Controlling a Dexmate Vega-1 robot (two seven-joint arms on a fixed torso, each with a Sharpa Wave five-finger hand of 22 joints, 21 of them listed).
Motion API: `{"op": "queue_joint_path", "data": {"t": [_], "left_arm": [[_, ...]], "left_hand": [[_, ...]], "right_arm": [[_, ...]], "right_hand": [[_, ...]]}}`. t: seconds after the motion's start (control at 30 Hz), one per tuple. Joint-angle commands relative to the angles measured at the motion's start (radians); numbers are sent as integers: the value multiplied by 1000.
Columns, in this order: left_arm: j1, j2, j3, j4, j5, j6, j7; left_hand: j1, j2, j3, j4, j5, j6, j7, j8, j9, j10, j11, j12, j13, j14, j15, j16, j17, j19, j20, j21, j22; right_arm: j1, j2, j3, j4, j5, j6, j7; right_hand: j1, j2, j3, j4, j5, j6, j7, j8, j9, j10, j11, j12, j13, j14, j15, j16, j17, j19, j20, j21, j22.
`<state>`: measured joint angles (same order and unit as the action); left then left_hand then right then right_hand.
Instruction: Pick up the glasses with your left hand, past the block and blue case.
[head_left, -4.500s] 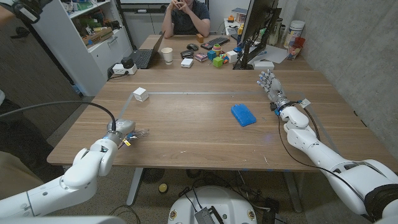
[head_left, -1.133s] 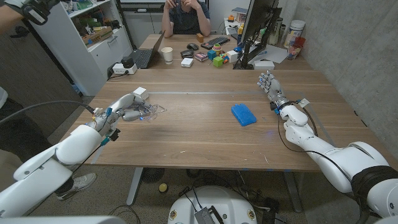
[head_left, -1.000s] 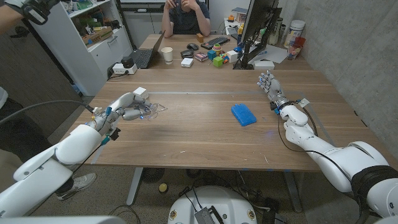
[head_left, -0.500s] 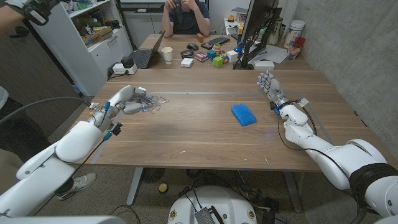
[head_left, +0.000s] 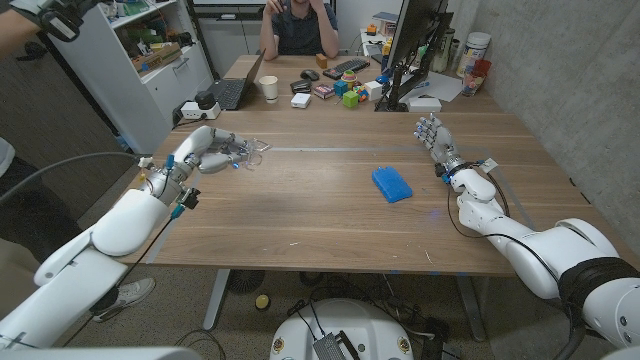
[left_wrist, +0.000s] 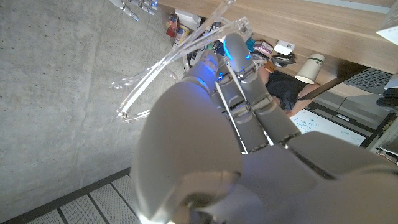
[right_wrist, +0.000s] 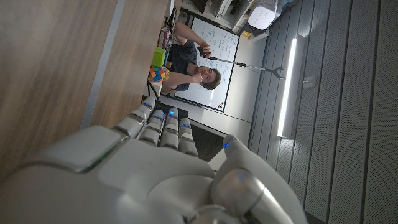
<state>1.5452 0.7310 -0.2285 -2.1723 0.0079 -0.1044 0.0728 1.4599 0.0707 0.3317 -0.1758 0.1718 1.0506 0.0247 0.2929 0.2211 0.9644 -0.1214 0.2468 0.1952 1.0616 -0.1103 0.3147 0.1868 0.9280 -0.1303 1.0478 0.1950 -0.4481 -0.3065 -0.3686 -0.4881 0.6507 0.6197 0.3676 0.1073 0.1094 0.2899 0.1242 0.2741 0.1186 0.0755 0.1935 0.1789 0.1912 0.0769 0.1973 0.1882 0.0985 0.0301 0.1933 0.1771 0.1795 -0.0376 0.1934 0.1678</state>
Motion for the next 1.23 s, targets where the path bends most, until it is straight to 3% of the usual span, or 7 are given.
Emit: {"op": "queue_joint_path", "data": {"t": [0.03,1.23], "left_arm": [[-6,-45,9,-38,-30,-4,39],[4,-44,12,-33,-60,-45,21]], "left_hand": [[6,28,22,14,9,12,-1,-4,4,5,-4,-4,3,87,-128,-2,15,-3,-53,10,1],[4,22,29,12,11,20,0,-18,6,15,-4,-18,5,97,-128,-9,20,-13,-55,35,-4]], "right_arm": [[25,13,11,57,7,13,28],[26,21,29,61,15,24,52]], "right_hand": [[7,7,1,-4,9,2,4,0,6,7,3,1,2,7,3,-3,3,4,-41,1,2],[10,8,3,-5,9,5,7,0,6,12,3,1,2,13,0,-4,2,10,-50,1,2]]}}
